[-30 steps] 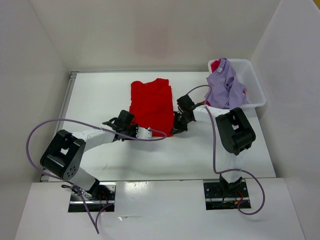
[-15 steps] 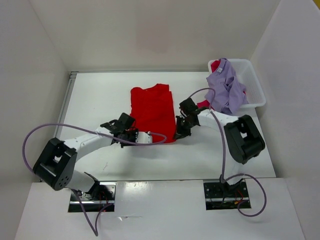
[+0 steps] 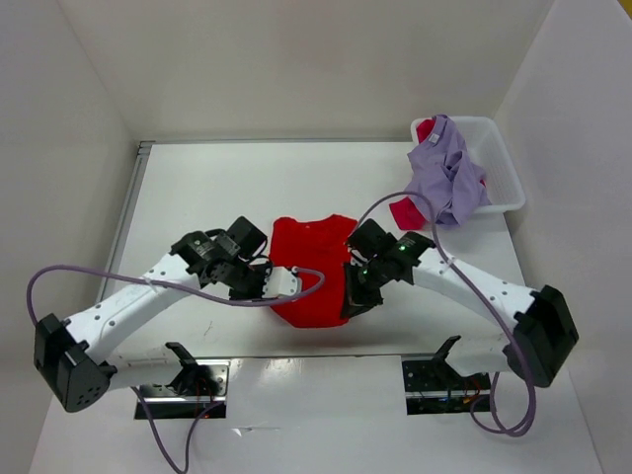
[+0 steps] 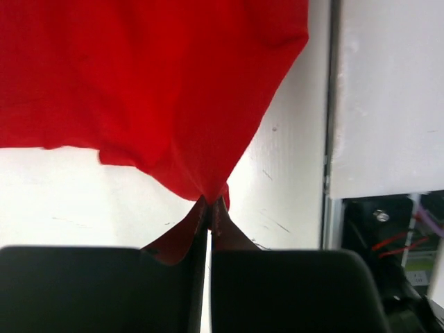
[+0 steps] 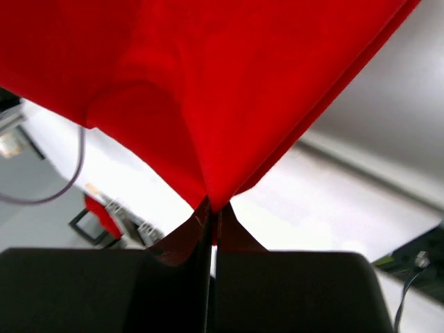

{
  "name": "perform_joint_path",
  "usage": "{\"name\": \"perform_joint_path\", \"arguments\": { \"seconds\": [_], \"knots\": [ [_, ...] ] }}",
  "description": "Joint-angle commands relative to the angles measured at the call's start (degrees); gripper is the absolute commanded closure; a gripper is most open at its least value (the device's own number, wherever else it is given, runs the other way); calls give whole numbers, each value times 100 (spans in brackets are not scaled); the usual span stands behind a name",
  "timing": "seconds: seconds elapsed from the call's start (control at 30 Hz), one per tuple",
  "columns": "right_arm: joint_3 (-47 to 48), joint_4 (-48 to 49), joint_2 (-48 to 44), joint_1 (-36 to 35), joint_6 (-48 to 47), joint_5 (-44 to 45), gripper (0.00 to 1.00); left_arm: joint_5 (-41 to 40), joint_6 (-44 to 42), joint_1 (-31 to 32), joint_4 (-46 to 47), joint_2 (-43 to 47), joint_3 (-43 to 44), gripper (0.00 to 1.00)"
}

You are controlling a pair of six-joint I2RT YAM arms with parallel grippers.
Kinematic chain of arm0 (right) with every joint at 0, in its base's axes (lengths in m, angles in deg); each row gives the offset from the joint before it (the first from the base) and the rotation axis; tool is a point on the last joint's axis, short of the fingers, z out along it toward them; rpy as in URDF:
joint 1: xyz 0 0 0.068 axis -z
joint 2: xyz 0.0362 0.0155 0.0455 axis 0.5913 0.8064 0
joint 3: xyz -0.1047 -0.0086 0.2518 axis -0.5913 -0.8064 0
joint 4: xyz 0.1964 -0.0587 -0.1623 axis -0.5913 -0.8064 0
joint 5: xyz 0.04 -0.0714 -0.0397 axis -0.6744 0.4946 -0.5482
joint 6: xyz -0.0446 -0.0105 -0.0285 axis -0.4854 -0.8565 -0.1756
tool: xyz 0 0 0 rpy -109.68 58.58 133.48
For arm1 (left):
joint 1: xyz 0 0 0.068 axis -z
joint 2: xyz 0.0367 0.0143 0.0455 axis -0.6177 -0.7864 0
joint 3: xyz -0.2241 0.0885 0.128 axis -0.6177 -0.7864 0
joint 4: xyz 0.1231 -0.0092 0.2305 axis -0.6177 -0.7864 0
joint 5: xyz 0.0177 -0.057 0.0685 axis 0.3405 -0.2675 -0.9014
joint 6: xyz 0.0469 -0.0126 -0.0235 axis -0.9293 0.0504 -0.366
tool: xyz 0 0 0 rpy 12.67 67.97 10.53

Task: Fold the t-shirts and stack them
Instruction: Fold the long partially folded tshirt into a neat square

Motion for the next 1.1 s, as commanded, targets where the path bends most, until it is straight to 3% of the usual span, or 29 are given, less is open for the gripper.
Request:
{"name": "perform_joint_path", "arguments": {
  "seconds": [0.0,0.17,0.33,0.73,1.07],
  "knots": [
    [444,-924,-466,15,319,-353,100,635,135,-106,-1045,267,552,100],
    [699,-1039,-651,181,417,-530,100,864,328,-958,-819,84,1000,100],
    [1033,-1101,-467,1024,-92,-662,100,1568,714,-2197,-502,-872,1887,100],
    [1570,-214,851,2483,-893,-898,100,927,1989,-2260,1800,-1876,2362,100],
    [1895,305,1985,2941,-1131,-1163,100,347,1806,-2260,2636,-2561,2311,100]
  ]
}}
